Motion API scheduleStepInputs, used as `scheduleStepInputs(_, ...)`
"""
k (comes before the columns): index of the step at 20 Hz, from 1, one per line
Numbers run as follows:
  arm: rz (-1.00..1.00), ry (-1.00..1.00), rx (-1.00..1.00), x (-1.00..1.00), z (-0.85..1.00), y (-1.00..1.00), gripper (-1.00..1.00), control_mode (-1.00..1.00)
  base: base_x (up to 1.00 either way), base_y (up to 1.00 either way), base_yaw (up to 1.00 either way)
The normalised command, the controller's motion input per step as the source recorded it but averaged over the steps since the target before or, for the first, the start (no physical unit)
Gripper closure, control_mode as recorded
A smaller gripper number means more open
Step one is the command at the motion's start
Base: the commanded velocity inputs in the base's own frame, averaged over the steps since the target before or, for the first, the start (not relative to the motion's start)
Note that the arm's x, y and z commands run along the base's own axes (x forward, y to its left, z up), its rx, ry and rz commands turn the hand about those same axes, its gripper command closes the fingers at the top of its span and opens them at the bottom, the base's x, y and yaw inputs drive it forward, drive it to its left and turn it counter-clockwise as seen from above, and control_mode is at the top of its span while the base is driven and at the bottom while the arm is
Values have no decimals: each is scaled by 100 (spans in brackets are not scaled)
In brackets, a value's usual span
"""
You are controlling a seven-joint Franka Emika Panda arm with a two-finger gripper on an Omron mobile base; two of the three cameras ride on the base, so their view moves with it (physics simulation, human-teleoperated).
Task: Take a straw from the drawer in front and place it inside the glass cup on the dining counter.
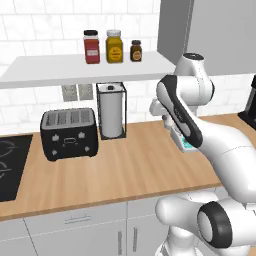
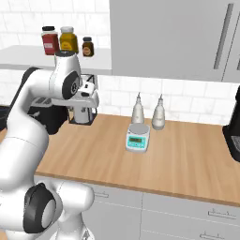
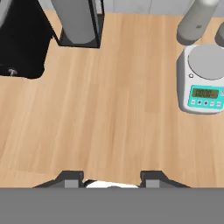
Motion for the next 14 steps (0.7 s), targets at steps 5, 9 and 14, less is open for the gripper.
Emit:
scheduleStepInputs(5, 0, 0, 0, -1, 0, 0, -100, 100, -35, 1, 0)
scheduleStepInputs(9, 0, 0, 0, 0, 0, 0, -100, 100, -82, 17, -13)
scheduleStepInputs(14, 0, 0, 0, 0, 0, 0, -100, 100, -23, 56, -44)
